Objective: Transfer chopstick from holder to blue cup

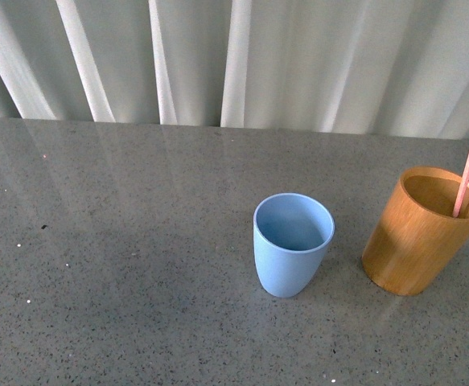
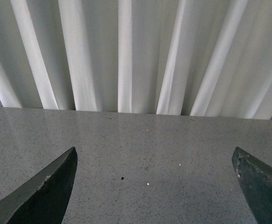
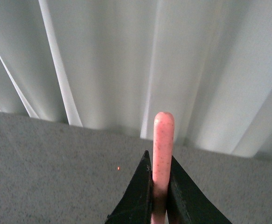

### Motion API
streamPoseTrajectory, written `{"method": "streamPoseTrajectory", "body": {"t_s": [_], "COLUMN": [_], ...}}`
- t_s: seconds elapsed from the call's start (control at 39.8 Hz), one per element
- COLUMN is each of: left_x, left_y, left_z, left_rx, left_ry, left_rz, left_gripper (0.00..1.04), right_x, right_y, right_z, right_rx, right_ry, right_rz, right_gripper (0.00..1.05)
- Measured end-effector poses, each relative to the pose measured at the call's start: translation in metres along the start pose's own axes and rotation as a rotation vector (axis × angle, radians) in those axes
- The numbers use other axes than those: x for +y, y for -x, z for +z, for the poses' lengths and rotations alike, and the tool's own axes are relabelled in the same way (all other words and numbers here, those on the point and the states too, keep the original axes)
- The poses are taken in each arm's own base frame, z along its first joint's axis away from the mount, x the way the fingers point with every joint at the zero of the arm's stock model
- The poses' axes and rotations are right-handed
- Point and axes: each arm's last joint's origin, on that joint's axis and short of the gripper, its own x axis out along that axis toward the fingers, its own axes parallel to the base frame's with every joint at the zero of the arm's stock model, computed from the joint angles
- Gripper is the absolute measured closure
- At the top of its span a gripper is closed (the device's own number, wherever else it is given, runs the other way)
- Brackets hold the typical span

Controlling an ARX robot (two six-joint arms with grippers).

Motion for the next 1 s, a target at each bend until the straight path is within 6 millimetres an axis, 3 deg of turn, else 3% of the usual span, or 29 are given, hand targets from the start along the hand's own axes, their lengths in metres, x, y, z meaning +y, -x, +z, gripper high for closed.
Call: {"method": "streamPoseTrajectory", "body": {"t_s": [0.2,0.3,0.43,0.53,0.7,1.0], "left_x": [0.0,0.0,0.0,0.0,0.0,0.0], "left_y": [0.0,0.0,0.0,0.0,0.0,0.0], "left_z": [0.0,0.0,0.0,0.0,0.0,0.0], "left_rx": [0.0,0.0,0.0,0.0,0.0,0.0], "left_ry": [0.0,0.0,0.0,0.0,0.0,0.0], "left_rz": [0.0,0.0,0.0,0.0,0.0,0.0], "left_gripper": [0.07,0.07,0.07,0.07,0.07,0.07], "right_x": [0.025,0.045,0.069,0.093,0.106,0.123], "right_y": [0.018,0.021,0.02,0.011,-0.001,-0.014], "right_z": [0.066,0.073,0.065,0.041,0.02,0.005], "right_rx": [-0.172,-0.177,-0.156,-0.108,-0.059,-0.031], "right_ry": [0.053,0.035,0.036,0.047,0.048,0.028], "right_rz": [0.066,0.133,0.229,0.301,0.324,0.353], "right_gripper": [1.02,1.02,1.02,1.02,1.02,1.02]}}
